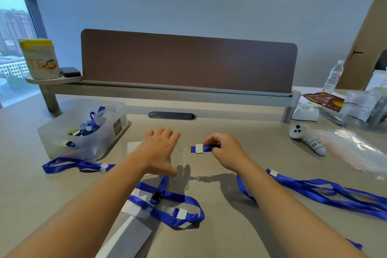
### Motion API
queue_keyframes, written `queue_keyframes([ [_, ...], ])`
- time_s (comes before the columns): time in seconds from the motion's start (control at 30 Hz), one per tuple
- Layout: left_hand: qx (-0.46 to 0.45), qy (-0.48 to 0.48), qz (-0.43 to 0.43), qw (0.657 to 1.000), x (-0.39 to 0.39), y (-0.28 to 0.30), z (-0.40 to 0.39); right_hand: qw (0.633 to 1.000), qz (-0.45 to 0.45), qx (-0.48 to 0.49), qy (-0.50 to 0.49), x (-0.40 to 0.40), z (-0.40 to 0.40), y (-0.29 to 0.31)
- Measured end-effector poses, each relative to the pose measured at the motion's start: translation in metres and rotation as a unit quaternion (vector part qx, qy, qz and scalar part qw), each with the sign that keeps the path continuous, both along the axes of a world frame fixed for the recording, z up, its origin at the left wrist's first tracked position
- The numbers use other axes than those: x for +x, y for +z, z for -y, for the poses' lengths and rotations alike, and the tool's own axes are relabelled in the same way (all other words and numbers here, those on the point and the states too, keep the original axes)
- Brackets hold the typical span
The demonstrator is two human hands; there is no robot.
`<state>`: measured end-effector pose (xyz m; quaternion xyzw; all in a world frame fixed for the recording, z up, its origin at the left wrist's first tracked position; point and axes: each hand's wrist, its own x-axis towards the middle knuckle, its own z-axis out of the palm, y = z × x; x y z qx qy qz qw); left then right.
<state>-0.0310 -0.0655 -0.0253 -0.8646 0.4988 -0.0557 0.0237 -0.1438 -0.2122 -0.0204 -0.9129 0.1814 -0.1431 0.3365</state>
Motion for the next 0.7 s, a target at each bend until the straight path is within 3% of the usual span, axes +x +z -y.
queue_keyframes([
  [0.27, -0.031, 0.015, -0.132, 0.991, 0.053, -0.027, 0.019, 0.992, -0.048, -0.102, -0.051, 0.058, 0.024, -0.039],
  [0.7, 0.058, 0.103, -0.095, 0.988, 0.113, -0.054, 0.031, 0.960, -0.086, -0.265, -0.013, 0.127, 0.037, -0.076],
])
